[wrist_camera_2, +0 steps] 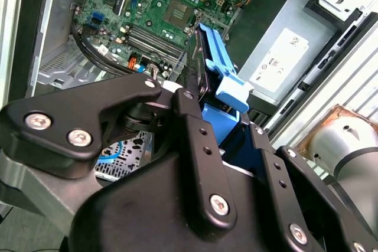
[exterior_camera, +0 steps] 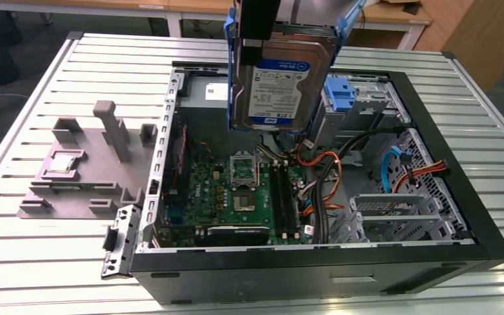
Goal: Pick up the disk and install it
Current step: 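Insert the disk into the insertion slot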
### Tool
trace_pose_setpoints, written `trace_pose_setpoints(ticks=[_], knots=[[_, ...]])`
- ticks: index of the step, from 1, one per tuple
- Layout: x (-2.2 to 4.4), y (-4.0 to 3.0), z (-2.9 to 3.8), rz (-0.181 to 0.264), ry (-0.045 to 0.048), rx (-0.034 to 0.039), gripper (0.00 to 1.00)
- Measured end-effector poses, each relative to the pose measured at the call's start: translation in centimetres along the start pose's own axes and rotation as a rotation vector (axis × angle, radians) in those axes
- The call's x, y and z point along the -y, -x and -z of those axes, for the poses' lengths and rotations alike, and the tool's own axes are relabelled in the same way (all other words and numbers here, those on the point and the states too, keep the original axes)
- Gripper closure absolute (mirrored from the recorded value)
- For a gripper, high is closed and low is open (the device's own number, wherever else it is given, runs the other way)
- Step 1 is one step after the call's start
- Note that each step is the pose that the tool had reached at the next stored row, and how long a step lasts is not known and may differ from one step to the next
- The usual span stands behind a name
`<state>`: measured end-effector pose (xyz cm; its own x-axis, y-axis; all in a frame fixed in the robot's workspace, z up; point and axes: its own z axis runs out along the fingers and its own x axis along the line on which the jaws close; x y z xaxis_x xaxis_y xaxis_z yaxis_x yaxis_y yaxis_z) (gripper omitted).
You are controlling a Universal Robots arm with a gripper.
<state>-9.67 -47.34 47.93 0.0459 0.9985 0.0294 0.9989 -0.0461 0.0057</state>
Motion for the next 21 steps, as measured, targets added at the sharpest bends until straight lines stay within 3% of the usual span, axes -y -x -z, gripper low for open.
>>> trace_pose_setpoints(ticks=[21], knots=[[-0.05,0.99,0.06,0.000,0.0000,0.0000,0.64]])
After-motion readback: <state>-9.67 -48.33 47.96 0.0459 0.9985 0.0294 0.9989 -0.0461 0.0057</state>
